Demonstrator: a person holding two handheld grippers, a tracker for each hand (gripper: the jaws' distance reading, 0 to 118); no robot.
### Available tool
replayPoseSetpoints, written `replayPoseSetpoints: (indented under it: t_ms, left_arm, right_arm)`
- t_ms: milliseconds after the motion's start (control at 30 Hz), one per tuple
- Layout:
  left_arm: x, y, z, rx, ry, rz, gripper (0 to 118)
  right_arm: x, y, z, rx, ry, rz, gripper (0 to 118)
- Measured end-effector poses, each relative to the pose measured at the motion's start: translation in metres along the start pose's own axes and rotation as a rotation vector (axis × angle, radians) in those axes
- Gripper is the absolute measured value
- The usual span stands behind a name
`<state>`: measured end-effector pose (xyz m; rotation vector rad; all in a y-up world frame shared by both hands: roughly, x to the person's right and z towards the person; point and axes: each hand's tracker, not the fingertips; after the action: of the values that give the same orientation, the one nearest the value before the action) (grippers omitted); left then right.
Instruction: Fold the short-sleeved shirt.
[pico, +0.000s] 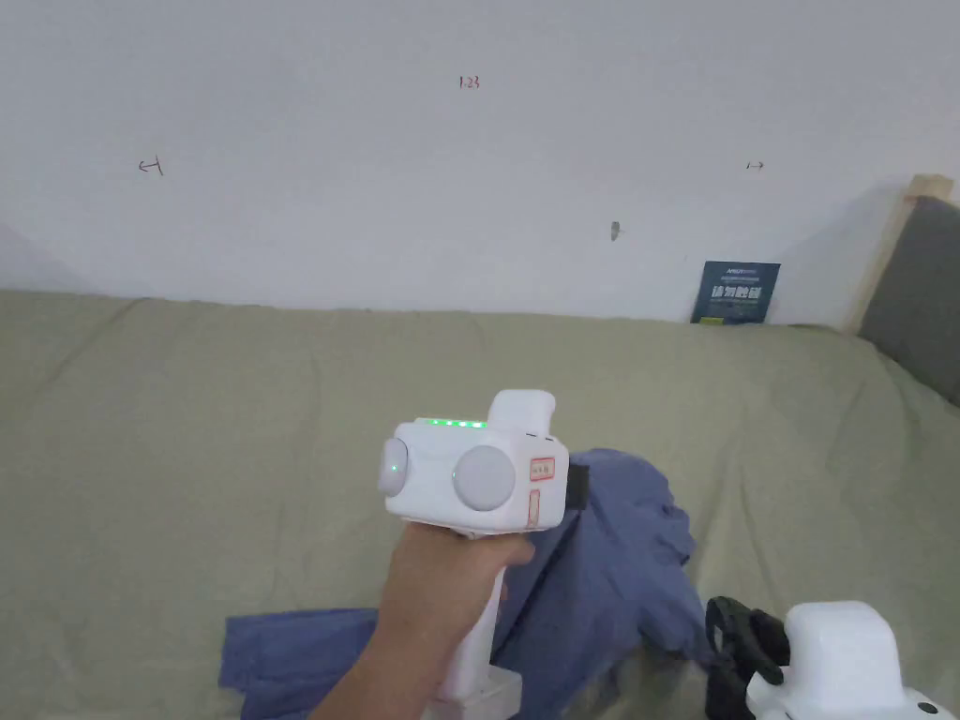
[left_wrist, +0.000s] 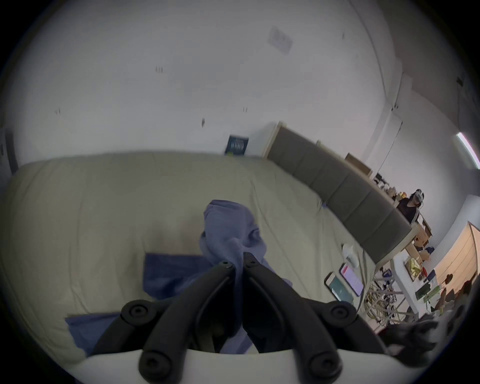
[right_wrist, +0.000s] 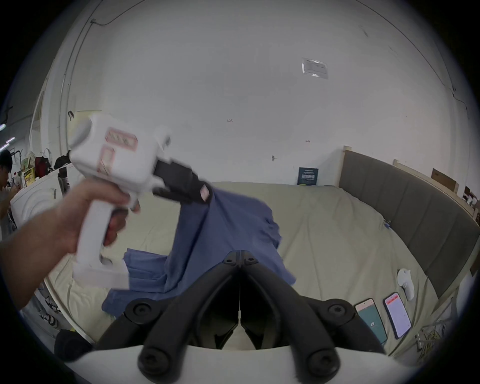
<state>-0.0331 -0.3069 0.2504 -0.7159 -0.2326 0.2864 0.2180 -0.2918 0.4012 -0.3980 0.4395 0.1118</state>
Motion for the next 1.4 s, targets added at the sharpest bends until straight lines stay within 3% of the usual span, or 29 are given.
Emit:
replayPoseSetpoints:
  t_ms: [233, 333, 367, 400, 433, 467, 500, 567, 700, 733, 767, 800, 833, 867, 967, 1100, 1167, 1200, 1233, 1267, 1300, 1400]
  left_arm:
    - [-0.002, -0.081, -0.117, -0.275, 0.046, 0.104, 0]
    - [-0.002, -0.098, -0.126, -0.273, 0.060, 0.086, 0]
    - [-0.001, -0.097, -0.121, -0.249, 0.065, 0.077, 8]
    - [0.002, -0.097, -0.110, -0.207, 0.090, 0.049, 29]
    - [0.005, -0.099, -0.093, -0.154, 0.069, 0.045, 64]
    - [0.008, -0.103, -0.078, -0.113, 0.066, 0.033, 111]
    - [0.011, -0.108, -0.055, -0.075, 0.064, 0.020, 118]
    - [0.020, -0.130, -0.009, 0.027, 0.043, 0.013, 118]
    - [0.005, -0.176, 0.052, -0.014, 0.066, 0.016, 117]
    - [-0.002, -0.190, 0.067, -0.014, 0.096, 0.022, 112]
    - [-0.010, -0.200, 0.080, -0.017, 0.129, 0.035, 81]
    - [-0.022, -0.204, 0.088, -0.032, 0.157, 0.046, 21]
    - [-0.034, -0.208, 0.091, -0.071, 0.240, 0.065, 0]
    - [-0.049, -0.220, 0.098, -0.176, 0.310, 0.151, 0]
    - [-0.106, -0.202, 0.114, -0.144, 0.300, 0.283, 0]
    - [-0.178, -0.140, 0.118, -0.155, 0.477, 0.309, 0]
    - [-0.220, -0.109, 0.107, -0.193, 0.498, 0.405, 13]
    - [-0.238, -0.095, 0.104, -0.193, 0.522, 0.450, 13]
    - [-0.260, -0.082, 0.093, -0.250, 0.519, 0.512, 42]
    - [-0.274, -0.080, 0.086, -0.301, 0.515, 0.575, 94]
    - [-0.292, -0.075, 0.077, -0.251, 0.501, 0.615, 117]
    - [-0.316, -0.068, 0.065, -0.238, 0.458, 0.791, 118]
  right_arm:
    - [0.040, -0.017, -0.005, -0.034, -0.065, -0.024, 1]
    - [0.053, -0.021, -0.006, -0.041, -0.076, -0.034, 1]
    - [0.055, -0.022, -0.006, -0.042, -0.076, -0.035, 1]
    - [0.056, -0.024, -0.004, -0.044, -0.077, -0.037, 1]
    - [0.057, -0.025, -0.003, -0.043, -0.079, -0.040, 1]
    - [0.057, -0.026, 0.000, -0.042, -0.080, -0.042, 1]
    - [0.056, -0.028, 0.002, -0.042, -0.078, -0.044, 1]
    - [0.051, -0.032, 0.006, -0.046, -0.069, -0.042, 1]
    - [0.036, -0.039, 0.008, -0.063, -0.037, -0.033, 1]
    - [0.032, -0.040, 0.009, -0.067, -0.026, -0.030, 1]
    - [0.028, -0.041, 0.009, -0.066, -0.016, -0.028, 1]
    - [0.024, -0.042, 0.009, -0.065, -0.008, -0.028, 1]
    - [0.020, -0.042, 0.009, -0.067, 0.002, -0.028, 1]
    - [0.016, -0.043, 0.007, -0.070, 0.016, -0.028, 1]
    - [0.006, -0.044, 0.002, -0.080, 0.038, -0.014, 1]
    - [-0.001, -0.047, -0.007, -0.093, 0.060, 0.005, 1]
    - [-0.003, -0.049, -0.011, -0.100, 0.066, 0.008, 1]
    - [-0.003, -0.050, -0.012, -0.102, 0.066, 0.006, 1]
    - [-0.002, -0.052, -0.013, -0.104, 0.066, 0.002, 1]
    - [-0.001, -0.053, -0.015, -0.107, 0.067, -0.002, 1]
    - [0.000, -0.054, -0.016, -0.112, 0.067, -0.006, 1]
    - [0.003, -0.059, -0.019, -0.124, 0.058, -0.004, 1]
